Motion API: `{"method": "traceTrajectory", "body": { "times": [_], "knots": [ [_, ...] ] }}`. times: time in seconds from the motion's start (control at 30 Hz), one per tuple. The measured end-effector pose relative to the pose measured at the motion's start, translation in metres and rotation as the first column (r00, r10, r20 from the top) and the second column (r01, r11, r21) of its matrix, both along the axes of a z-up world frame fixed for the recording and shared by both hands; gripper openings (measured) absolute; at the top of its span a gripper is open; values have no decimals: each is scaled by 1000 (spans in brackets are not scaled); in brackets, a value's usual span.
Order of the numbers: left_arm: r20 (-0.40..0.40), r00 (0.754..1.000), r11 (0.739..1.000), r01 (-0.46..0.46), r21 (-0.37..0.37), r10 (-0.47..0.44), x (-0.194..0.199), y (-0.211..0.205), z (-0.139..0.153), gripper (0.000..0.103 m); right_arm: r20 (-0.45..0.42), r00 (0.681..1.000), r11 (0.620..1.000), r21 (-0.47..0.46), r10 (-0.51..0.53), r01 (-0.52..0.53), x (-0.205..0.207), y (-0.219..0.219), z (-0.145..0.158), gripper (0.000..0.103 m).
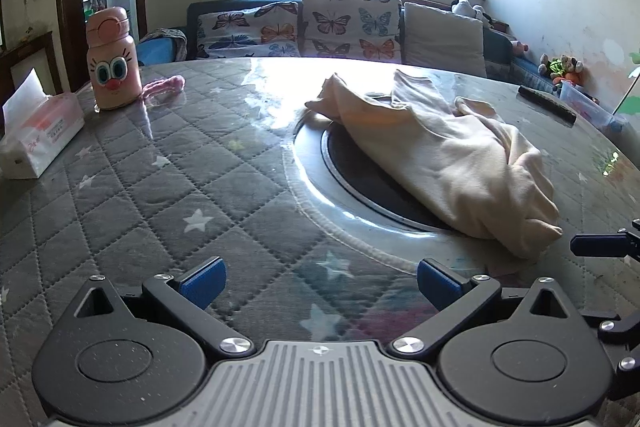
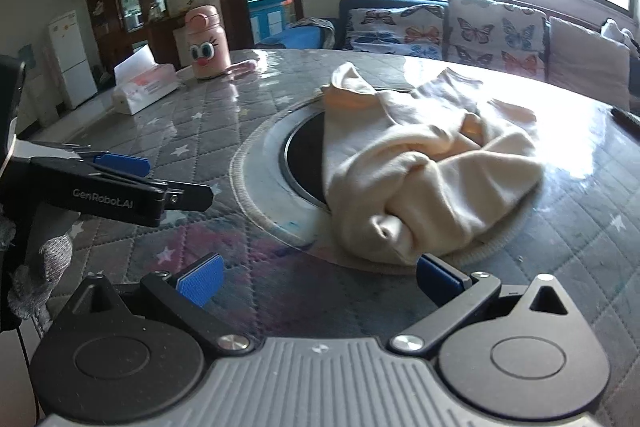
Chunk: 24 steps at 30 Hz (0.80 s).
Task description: Fold clothes
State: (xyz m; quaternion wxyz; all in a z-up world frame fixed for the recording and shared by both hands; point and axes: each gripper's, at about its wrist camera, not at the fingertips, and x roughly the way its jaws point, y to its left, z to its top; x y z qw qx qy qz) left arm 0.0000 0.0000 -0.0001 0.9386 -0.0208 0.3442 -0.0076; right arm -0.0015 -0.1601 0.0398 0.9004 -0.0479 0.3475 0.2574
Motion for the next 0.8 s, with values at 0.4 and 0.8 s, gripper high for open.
{"method": "traceTrajectory", "body": {
  "times": [0.4, 0.8],
  "knots": [
    [12, 1000, 1000, 16, 17, -17, -7, -30, 1, 103, -5, 998, 997, 32, -64, 65, 0, -21, 2, 103],
    [-18, 998, 998, 62, 24, -61, 12, -41, 8, 103, -12, 996, 995, 38, -90, 91, -2, -24, 2, 103]
  ]
}}
